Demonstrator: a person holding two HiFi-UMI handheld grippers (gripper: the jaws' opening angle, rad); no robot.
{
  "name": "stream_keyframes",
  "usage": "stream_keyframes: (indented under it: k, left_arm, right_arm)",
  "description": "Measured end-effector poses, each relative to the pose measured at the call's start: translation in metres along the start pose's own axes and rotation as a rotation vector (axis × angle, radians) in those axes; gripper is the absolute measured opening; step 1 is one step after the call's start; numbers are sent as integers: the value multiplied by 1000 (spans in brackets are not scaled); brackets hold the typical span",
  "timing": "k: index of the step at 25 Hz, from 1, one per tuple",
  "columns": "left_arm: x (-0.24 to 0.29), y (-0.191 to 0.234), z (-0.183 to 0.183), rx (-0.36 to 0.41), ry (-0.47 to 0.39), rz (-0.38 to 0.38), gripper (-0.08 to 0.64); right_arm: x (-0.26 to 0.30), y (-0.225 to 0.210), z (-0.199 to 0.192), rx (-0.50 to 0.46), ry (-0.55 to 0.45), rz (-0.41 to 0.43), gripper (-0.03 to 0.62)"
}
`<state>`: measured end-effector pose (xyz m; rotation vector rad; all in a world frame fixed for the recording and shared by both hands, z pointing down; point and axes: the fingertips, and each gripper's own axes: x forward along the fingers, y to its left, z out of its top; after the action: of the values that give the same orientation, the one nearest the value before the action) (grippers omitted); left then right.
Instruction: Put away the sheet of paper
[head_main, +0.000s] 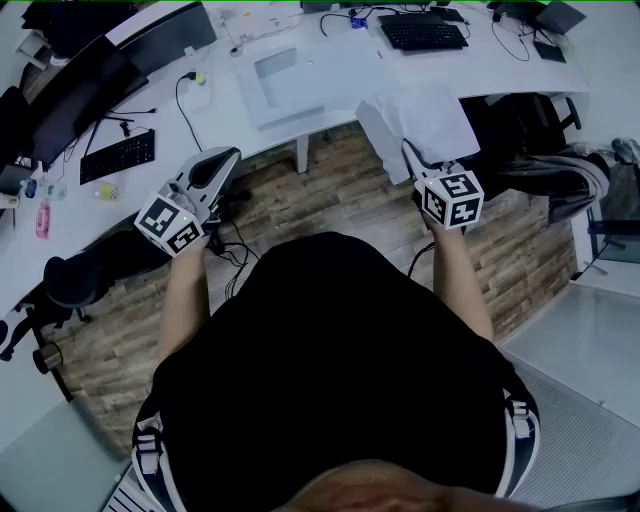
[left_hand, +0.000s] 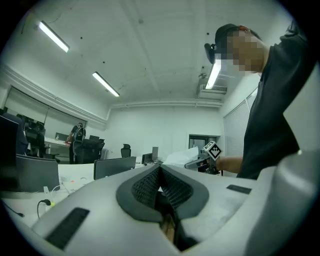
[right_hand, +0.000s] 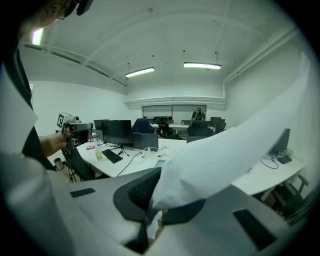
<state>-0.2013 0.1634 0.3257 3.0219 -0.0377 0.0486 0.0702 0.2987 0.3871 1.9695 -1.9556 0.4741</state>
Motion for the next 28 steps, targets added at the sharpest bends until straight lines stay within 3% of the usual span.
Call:
stream_keyframes:
  k: [8,20,28]
  left_arm:
    - [-7,5,-7,-84,6,-26,20]
    - [-11,0,-17,-113,49,-73,20]
    - [-27,9,-22,-129,66,-41,20]
  right_arm:
    - [5,10,4,4,3,16,15]
    - [8,15,5,82,-20,33,14]
    - [21,14,15,99,-26,68,14]
